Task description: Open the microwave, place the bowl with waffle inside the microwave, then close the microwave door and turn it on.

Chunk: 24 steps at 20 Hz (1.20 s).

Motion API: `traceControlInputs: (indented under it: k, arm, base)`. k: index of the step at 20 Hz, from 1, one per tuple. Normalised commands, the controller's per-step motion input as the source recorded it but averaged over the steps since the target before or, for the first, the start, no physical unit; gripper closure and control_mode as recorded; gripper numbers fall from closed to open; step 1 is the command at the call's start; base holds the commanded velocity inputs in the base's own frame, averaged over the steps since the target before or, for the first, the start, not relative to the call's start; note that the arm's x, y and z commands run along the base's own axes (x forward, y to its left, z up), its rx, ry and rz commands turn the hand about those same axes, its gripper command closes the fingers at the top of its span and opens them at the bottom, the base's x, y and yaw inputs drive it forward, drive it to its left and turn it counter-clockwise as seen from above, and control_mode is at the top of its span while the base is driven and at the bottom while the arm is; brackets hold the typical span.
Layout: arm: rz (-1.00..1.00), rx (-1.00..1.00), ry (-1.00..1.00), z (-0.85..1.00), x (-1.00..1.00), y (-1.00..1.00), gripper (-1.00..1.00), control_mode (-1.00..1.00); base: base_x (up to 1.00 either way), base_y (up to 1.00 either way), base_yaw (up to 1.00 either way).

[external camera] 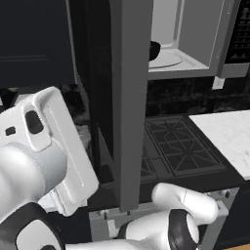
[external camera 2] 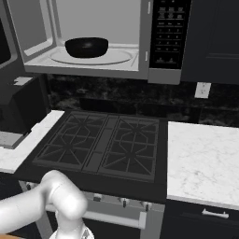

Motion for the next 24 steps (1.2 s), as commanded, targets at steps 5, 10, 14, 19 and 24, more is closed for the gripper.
traceControlInputs:
  k: [5,10,14,19,24]
  arm:
    - [-0.02,0.0,0.0,0.12,0.61,-1.0,1.0,-1.0]
    - [0.0,0.0,0.0,0.03,0.71,-1.0,1.0,-1.0]
    - [0.0,0.0,0.0,0.0,0.98,-1.0,1.0,-1.0]
    - [0.0,0.04,0.0,0.0,1.0,-0.96,1.0,-1.0]
    - [0.06,0.11,-0.03,0.13,0.93,-0.79,1.0,-1.0]
  base:
    - [0.0,0.0,0.0]
    - [0.0,0.0,0.0]
    - [0.0,0.0,0.0]
    - [0.0,0.0,0.0]
    - [0.0,0.0,0.0]
